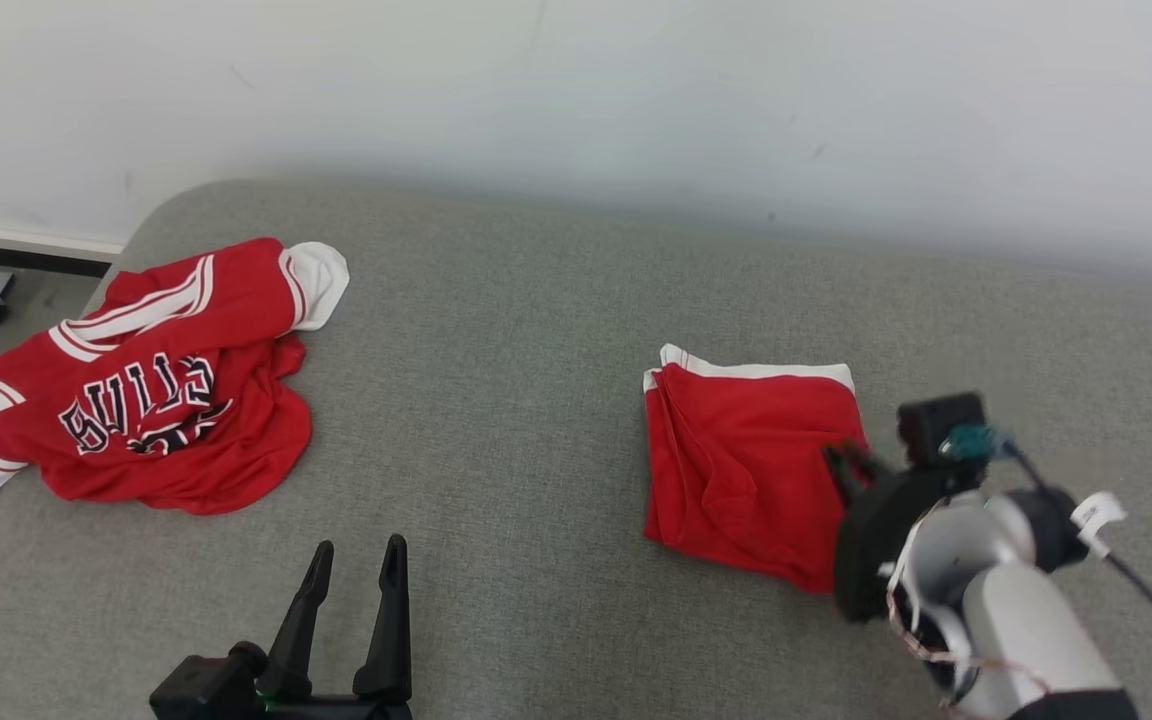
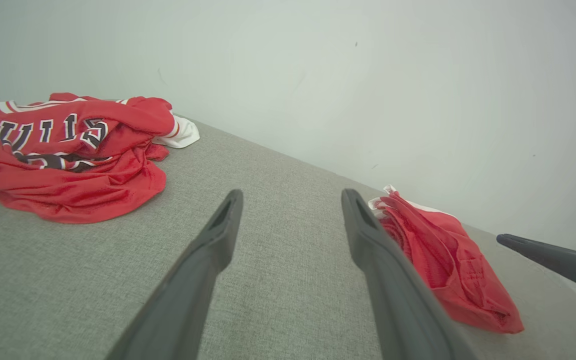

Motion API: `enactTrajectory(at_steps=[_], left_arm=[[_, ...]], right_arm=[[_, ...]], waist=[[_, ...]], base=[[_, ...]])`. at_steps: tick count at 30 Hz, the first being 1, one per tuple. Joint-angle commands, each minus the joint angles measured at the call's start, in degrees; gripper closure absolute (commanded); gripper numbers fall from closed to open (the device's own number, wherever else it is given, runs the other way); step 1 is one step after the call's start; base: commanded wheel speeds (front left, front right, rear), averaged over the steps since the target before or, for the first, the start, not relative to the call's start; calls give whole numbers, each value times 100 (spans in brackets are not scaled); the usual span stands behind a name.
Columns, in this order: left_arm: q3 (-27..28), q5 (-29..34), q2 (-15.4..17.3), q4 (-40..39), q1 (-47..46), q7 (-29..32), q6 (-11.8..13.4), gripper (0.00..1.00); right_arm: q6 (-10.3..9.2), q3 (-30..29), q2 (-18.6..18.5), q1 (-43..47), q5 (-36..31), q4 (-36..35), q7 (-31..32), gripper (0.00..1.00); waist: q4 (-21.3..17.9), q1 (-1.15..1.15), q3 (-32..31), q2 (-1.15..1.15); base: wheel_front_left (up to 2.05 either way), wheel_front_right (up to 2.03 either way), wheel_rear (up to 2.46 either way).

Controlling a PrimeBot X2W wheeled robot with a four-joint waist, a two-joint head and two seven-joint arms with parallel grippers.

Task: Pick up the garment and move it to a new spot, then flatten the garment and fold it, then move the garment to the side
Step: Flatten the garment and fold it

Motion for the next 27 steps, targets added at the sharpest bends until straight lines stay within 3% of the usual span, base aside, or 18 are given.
enactTrajectory(at_steps=[1,5,16,27], left_arm=[[6,-36,-2,-26,42,-35,8,0],[-10,-65,-19,-2,-28,-47,-14,0],[-88,-82,-50,116,-134,-72,-45,0],[-104,-98,-14,165,-96,-75,-57,0]], right_arm=[[-12,82,61,209,4,-54,-36,100],[-12,285,184,439,77,-95,-111,100],[-12,271,427,135,-840,651,-490,100],[-12,1462,439,-47,-41,1130,-970,100]], waist=[[-25,1,44,0],[-33,1,130,0],[199,1,259,0],[424,1,167,0]], base=[[0,0,0],[0,0,0],[0,0,0],[0,0,0]])
